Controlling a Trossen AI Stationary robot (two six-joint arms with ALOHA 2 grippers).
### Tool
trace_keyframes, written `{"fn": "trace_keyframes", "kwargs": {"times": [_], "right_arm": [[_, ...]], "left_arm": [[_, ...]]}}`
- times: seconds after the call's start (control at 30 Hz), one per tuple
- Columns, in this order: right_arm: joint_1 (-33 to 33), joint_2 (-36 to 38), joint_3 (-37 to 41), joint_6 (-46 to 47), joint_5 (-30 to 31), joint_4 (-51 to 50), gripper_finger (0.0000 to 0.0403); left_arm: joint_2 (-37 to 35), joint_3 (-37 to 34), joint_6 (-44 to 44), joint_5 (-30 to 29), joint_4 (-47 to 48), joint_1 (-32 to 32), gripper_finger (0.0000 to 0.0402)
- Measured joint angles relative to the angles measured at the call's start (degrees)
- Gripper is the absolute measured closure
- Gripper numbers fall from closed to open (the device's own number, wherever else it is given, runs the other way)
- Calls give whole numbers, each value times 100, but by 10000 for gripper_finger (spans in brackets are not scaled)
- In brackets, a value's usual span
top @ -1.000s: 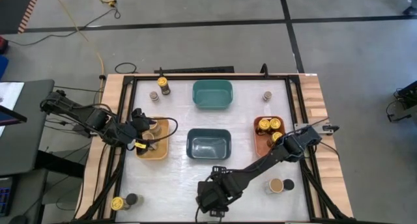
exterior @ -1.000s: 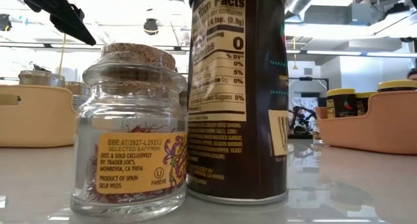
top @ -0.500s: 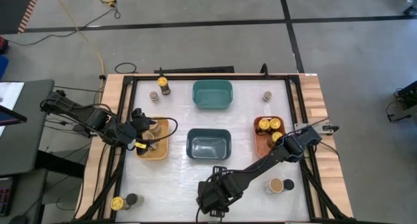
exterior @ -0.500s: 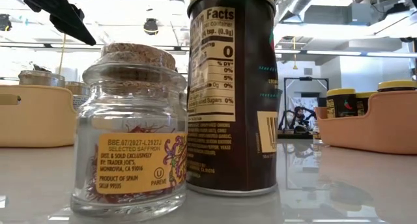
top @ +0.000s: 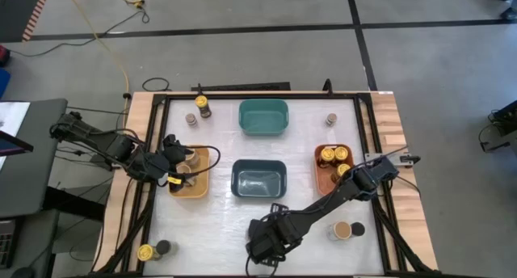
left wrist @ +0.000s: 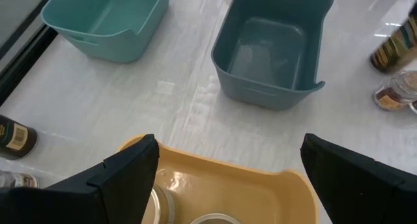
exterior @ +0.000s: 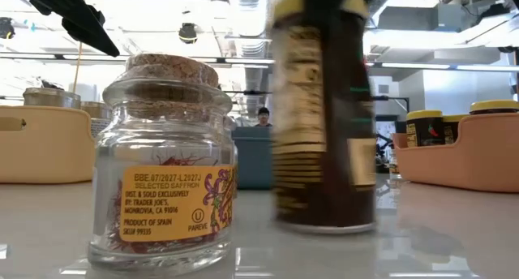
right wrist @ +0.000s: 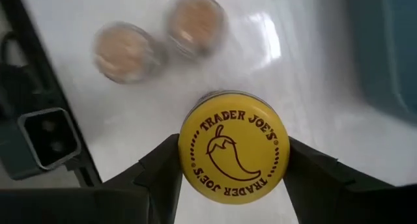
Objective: Sort spices by type
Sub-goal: Put the yellow seasoning bottle into the orange bin
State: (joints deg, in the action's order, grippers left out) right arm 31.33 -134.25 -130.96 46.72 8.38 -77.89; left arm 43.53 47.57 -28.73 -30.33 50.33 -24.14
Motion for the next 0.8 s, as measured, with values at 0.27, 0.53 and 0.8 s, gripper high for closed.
{"fn": "trace_keyframes", "kwargs": {"times": [0.27,0.53,0.8], "right_arm": [[212,330,1,1205,190,-1240,156],[428,1029,577,1806,964,-1208,156],[436,2400,2417,2570,1026,-1220,157]], "left_arm": [[0,0,-43,0,-13,-1,43],[-4,0,-233,0,-33,-1,43],[-4,0,-238,0,-58,-1,43]]}}
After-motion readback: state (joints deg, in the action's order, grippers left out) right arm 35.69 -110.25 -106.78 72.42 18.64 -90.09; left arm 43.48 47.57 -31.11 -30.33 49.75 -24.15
